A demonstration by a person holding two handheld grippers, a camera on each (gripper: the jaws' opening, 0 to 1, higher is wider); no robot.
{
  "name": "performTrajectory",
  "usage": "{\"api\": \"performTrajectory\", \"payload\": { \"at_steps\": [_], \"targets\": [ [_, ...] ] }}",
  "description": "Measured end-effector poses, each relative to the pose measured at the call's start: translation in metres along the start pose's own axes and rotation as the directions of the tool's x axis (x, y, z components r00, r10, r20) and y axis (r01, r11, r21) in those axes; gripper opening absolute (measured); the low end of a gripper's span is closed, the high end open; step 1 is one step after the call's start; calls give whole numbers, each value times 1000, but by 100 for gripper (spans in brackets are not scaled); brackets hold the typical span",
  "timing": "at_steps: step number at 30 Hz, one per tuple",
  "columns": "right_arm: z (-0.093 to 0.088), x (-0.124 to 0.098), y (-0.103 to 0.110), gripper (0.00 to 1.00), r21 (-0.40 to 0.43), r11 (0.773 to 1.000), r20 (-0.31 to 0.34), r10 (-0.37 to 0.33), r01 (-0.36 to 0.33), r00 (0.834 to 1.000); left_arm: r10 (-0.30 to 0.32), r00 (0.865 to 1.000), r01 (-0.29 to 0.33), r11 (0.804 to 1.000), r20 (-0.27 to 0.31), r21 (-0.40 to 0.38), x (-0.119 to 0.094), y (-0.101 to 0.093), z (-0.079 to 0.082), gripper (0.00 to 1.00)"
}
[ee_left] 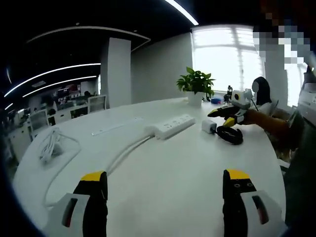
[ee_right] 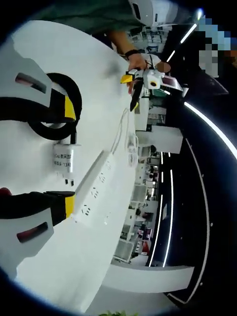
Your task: Straighten the power strip on the desk, plug the charger into it
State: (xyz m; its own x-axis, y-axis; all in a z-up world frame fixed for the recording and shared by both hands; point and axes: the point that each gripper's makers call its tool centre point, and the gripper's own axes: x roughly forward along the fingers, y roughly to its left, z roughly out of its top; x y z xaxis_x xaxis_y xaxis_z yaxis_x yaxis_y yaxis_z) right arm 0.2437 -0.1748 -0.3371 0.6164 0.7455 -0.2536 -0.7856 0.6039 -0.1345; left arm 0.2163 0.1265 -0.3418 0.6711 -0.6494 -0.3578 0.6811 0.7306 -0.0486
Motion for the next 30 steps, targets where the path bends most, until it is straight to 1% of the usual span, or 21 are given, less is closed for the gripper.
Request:
{"api": "performTrajectory", "payload": {
  "at_steps": [5,9,12,15,17,20,24,30],
  "targets": [
    [-1,5,-2,52,22,999,13,24,-24,1000,-6,1000,6,1000,3,-10,0,-1,-1,99],
    [-1,12,1,51,5,999,11,52,-52,999,-6,1000,6,1000,5,-9,0,-1,0,99],
    [2,15,2,45,0,999,29,49,-49,998,-5,1000,5,1000,5,-8,0,-1,0,99],
    [4,19,3,44,5,998,37,68,-69,997,-3,1000,3,1000,2,-5,0,-2,0,98],
    [2,21,3,44,12,996,26,82,-83,996,-6,1000,6,1000,7,-6,0,-4,1,98],
    [1,22,1,44,15,997,23,81,-82,996,-7,1000,7,1000,9,-4,-1,-5,1,98],
    [-1,23,-2,42,32,997,32,69,-70,997,-16,1000,17,1000,9,-4,0,-8,2,98],
    [3,28,3,40,-5,998,30,67,-67,997,-21,1000,21,1000,12,-10,1,-10,2,98]
  ]
}}
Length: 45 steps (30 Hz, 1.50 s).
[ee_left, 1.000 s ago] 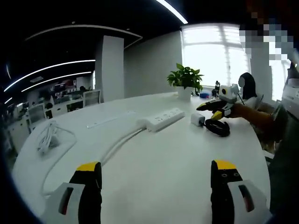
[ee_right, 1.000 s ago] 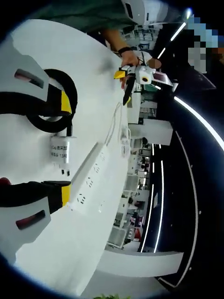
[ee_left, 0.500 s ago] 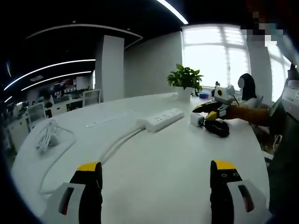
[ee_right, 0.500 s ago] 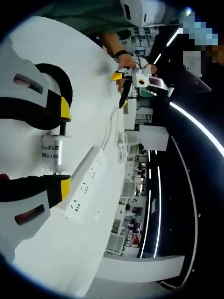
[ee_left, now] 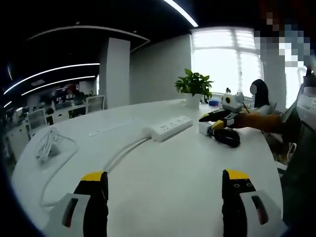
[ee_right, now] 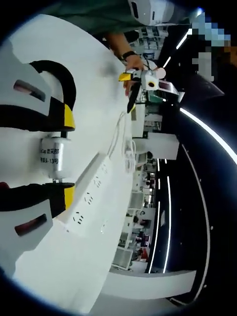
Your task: Straighten the power strip on the desk, plug the charger into it
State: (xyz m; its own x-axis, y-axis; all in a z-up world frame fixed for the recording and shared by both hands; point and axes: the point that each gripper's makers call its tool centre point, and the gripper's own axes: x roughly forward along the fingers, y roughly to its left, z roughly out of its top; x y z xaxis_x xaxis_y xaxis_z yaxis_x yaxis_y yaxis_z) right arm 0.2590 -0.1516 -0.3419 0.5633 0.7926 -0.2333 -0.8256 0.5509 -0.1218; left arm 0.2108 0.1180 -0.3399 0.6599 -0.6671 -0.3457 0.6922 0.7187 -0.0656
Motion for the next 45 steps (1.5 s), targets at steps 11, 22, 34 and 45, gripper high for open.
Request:
{"api": "performTrajectory", "payload": {
  "at_steps": [11,22,34,45],
  "targets": [
    [-3,2,-4,34,1,1000,8,-14,14,1000,-6,1000,6,1000,-4,-8,2,-1,-3,98],
    [-3,2,-3,33,-38,999,20,20,-19,1000,-18,1000,18,1000,4,-10,6,-3,-1,97],
    [-3,1,6,33,-61,981,18,185,-183,983,-20,1000,21,1000,13,-10,7,-6,2,96],
    [-4,-7,14,33,-83,950,14,304,-302,952,-25,1000,25,1000,6,-5,17,-11,3,96]
  ]
}}
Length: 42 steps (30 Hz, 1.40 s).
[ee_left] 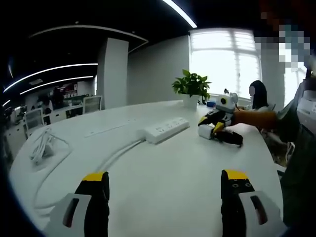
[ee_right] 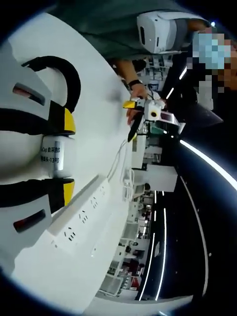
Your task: Straighten the power strip on the desk, plug the charger into it
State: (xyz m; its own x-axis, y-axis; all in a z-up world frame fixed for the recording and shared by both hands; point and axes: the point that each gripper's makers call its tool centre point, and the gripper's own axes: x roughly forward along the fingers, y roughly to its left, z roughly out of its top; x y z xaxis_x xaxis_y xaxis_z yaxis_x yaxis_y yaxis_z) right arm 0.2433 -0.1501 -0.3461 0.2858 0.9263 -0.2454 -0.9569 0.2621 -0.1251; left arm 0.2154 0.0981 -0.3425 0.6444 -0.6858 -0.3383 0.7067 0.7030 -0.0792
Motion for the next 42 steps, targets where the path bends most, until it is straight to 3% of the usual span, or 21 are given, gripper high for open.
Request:
{"api": "performTrajectory", "payload": {
  "at_steps": [9,12,18,32,42],
  "targets": [
    [-1,2,8,33,-33,986,-58,163,-165,985,3,1000,-3,1000,1,-4,2,-4,0,96],
    [-1,2,8,33,-30,979,-35,201,-202,979,7,1000,-7,1000,-1,-8,2,-4,-1,96],
    [1,3,10,33,-36,969,-13,245,-245,970,17,1000,-18,1000,-16,-8,4,-2,-4,96],
    [1,5,15,33,-67,916,-82,389,-395,917,31,999,-31,1000,-8,-1,4,-5,1,96],
    [1,8,18,33,-79,886,-85,450,-456,889,43,999,-43,999,-10,4,5,-4,3,96]
  ]
}}
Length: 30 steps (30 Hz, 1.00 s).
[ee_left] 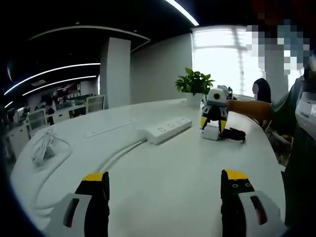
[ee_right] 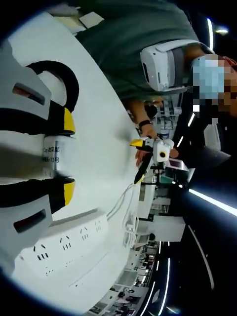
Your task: Straighten the power strip on the desk, plug the charger into it
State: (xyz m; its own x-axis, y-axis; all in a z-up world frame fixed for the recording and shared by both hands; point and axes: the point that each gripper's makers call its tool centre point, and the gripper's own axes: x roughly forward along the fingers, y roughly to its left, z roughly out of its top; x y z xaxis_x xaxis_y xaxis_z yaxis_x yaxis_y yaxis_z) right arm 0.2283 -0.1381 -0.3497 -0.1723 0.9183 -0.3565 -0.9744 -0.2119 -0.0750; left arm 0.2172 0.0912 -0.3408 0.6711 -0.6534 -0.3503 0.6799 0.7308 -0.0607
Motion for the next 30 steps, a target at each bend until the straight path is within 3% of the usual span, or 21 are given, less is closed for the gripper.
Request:
{"api": "performTrajectory", "payload": {
  "at_steps": [8,21,30],
  "targets": [
    [2,4,4,33,-69,995,4,70,-69,998,8,1000,-8,1000,-11,0,-2,1,-3,96],
    [3,9,8,33,-78,983,3,170,-169,985,40,999,-40,999,-28,-23,-11,4,-14,96],
    [4,12,10,34,-57,986,7,155,-154,988,58,998,-59,997,-22,-41,-18,9,-17,95]
  ]
}}
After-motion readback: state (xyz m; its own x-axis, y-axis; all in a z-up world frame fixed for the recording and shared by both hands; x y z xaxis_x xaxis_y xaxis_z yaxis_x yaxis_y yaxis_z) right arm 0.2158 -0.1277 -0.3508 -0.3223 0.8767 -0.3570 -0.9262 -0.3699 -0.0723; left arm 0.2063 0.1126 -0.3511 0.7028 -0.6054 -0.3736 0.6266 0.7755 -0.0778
